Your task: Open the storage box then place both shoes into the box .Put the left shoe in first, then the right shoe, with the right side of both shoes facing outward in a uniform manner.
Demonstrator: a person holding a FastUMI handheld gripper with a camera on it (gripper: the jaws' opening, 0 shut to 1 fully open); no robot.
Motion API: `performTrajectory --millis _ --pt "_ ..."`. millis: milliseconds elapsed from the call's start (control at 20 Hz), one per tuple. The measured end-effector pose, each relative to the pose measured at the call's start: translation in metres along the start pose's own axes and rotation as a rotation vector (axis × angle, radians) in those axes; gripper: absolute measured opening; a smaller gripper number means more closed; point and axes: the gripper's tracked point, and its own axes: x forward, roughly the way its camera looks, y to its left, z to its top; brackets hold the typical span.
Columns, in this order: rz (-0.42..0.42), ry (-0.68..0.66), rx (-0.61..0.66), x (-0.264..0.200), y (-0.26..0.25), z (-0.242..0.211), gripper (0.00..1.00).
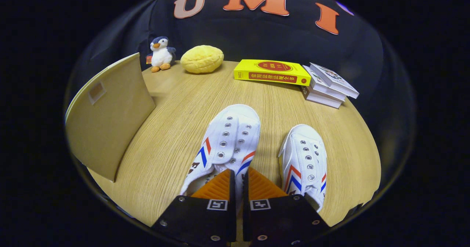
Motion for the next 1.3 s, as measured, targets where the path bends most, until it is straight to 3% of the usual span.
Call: performTrajectory --millis 200,400,600,1000,1300 --pt "0.030 0.032 0.036 0.004 0.000 -0.003 0.05" --pt "0.051 0.049 0.014 0.006 0.001 -0.004 0.08" --pt "0.135 0.107 0.242 0.001 0.004 0.002 0.01" --pt "0.200 0.007 0.286 -0.025 0.027 0.055 0.00" --pt "0.237 -0.104 0.297 -0.063 0.046 0.125 0.00"
